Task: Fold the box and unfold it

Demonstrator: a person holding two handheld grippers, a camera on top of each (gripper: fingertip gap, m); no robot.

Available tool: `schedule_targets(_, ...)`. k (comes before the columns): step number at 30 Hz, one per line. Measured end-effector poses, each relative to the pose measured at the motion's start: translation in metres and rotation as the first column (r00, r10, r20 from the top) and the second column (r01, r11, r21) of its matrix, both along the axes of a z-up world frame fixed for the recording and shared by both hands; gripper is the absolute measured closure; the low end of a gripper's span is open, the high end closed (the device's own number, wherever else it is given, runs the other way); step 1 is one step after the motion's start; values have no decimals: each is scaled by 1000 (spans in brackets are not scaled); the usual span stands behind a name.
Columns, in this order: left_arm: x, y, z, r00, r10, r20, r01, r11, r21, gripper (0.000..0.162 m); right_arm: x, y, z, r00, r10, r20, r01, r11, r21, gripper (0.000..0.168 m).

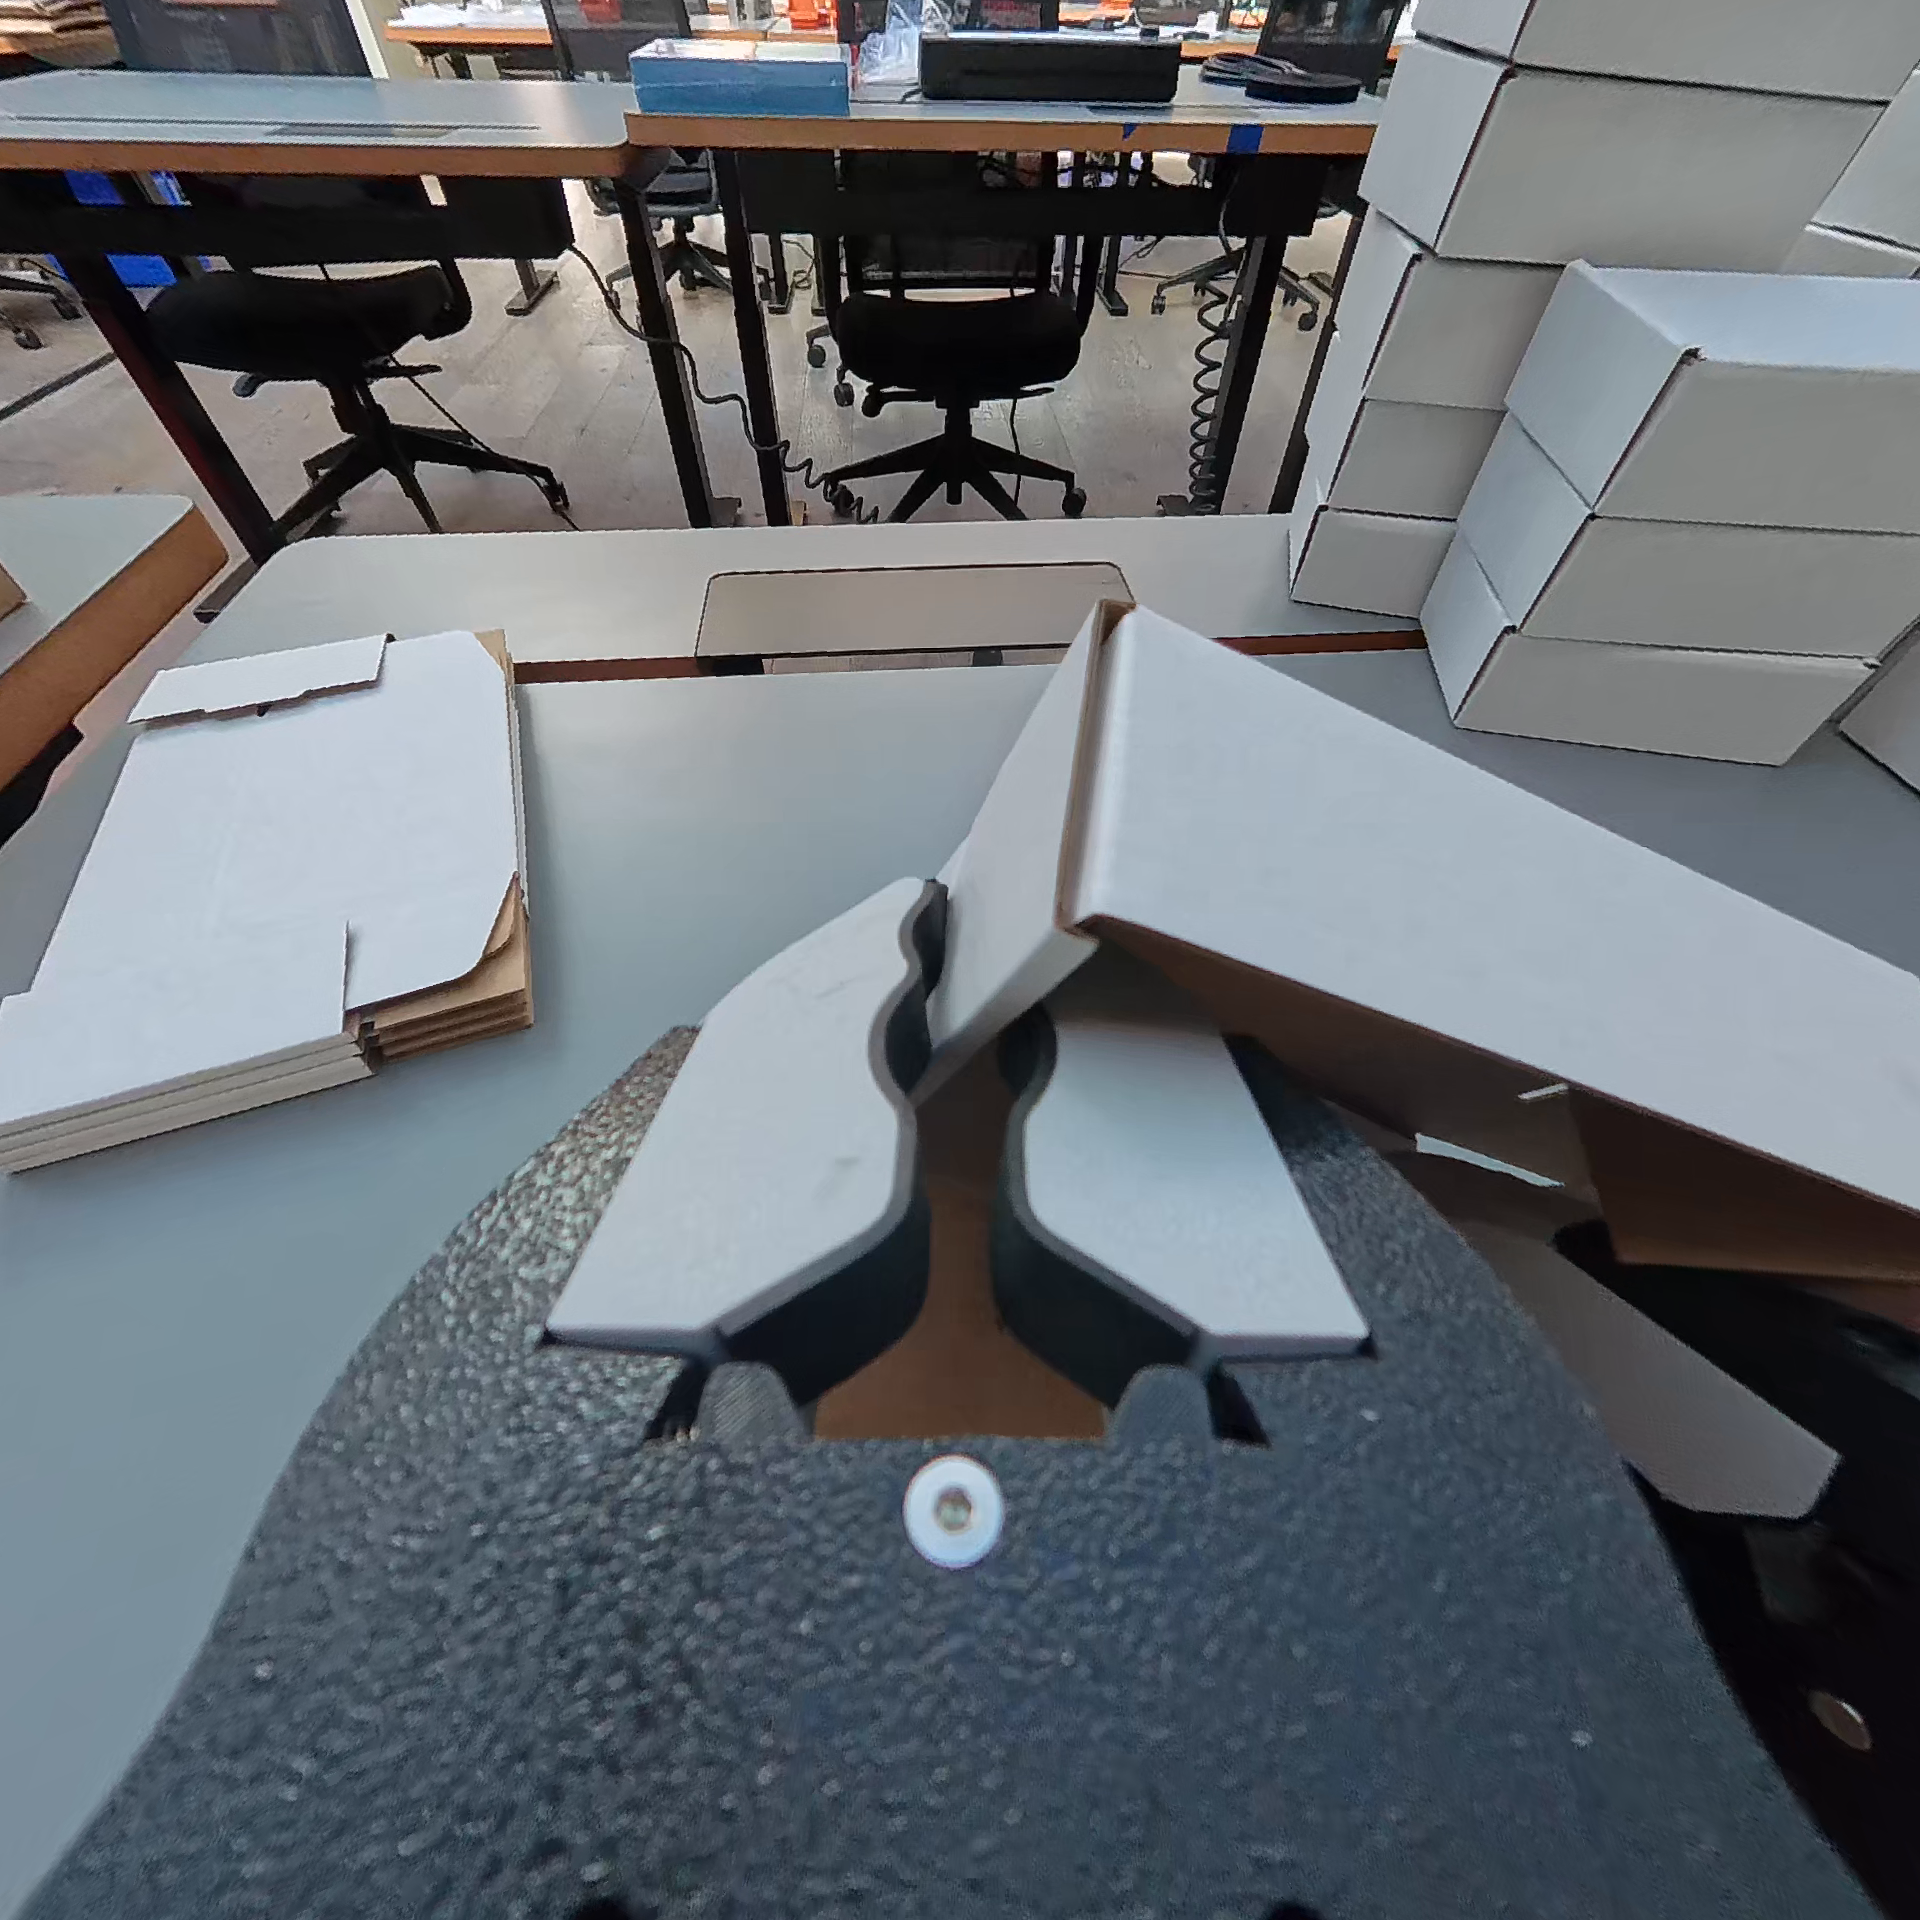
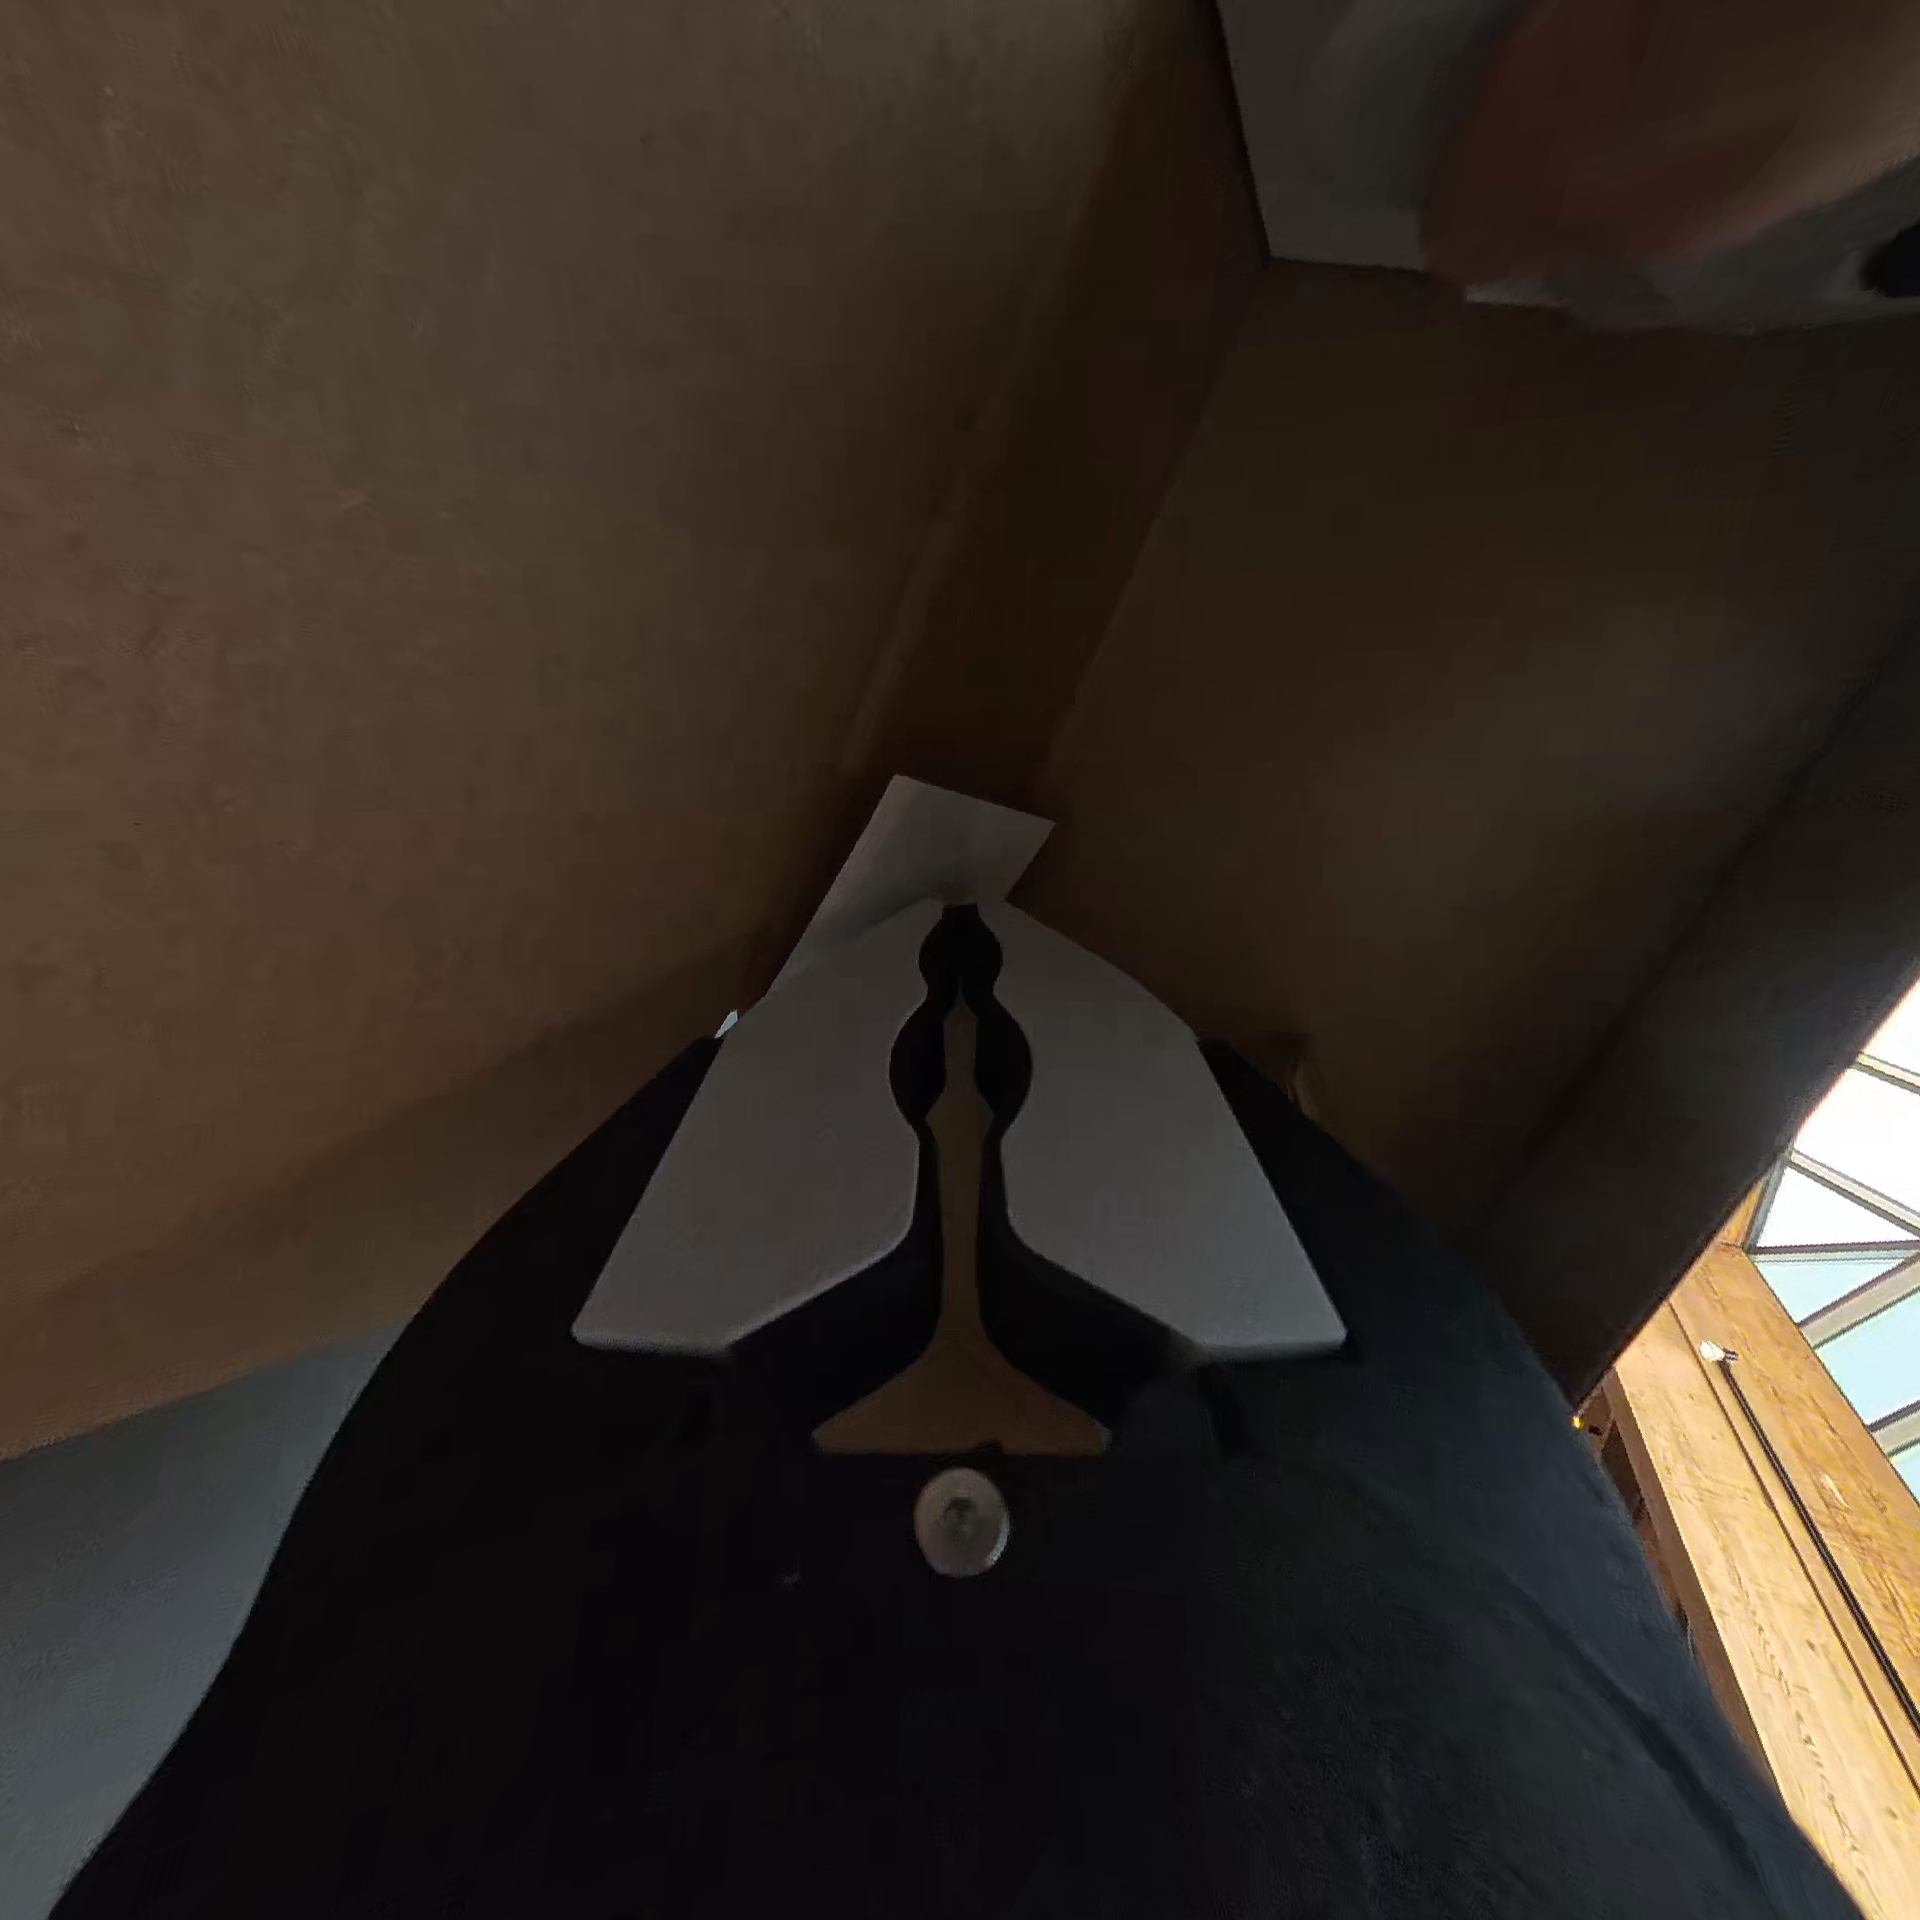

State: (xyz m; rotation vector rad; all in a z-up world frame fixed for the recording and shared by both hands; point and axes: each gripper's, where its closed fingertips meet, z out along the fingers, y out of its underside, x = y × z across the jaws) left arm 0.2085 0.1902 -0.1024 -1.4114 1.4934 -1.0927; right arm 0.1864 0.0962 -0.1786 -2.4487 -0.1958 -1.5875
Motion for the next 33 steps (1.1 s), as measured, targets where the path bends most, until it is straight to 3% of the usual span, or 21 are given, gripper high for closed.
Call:
schedule_targets(1, 1, 1, -2, 1000, -1, -4, 1, 1000, 5, 155, 0, -1, 0, 1000, -4, -5, 4, 1000, -2, 168)
schedule_targets(5, 4, 11, -4, 1000, 18, -8, -18, 999, 31, 157, 1, -9, 23, 999, -26, 31, 23, 996, 91, 168)
schedule_targets(10, 10, 19, -1, 1000, 31, 0, -31, 999, 43, 157, -18, -5, 62, 996, 82, -34, -64, 927, 370, 168)
schedule_targets(12, 12, 23, 1, 999, 33, 4, -33, 999, 25, 157, -33, -1, 76, 977, 192, -95, -104, 812, 574, 164)
schedule_targets(14, 13, 28, 1, 999, 33, 1, -33, 999, 2, 157, -45, -6, 92, 948, 284, -141, -80, 644, 761, 158)
schedule_targets(17, 13, 37, -1, 999, 34, -8, -34, 999, -34, 157, -50, -34, 114, 920, 361, -154, -3, 399, 917, 144)
schedule_targets(20, 11, 43, -4, 1000, 21, -17, -22, 997, -69, 157, -31, -89, 133, 968, 235, -86, 29, 235, 972, 132)
schedule_targets(23, 9, 39, -6, 999, -16, -28, 14, 996, -93, 157, -1, -141, 137, 992, 82, -96, 84, 136, 987, 112)
schedule_targets(27, 7, 21, -8, 995, -86, -45, 81, 991, -104, 157, 34, -147, 114, 947, 166, -276, 254, 142, 957, 97)
schedule_targets(30, 6, 10, -9, 991, -123, -51, 117, 987, -107, 157, 41, -132, 115, 918, 279, -284, 255, 135, 957, 105)
schedule_targets(33, 7, 3, -10, 988, -145, -58, 138, 984, -115, 157, 42, -116, 114, 898, 336, -282, 224, 201, 954, 121)
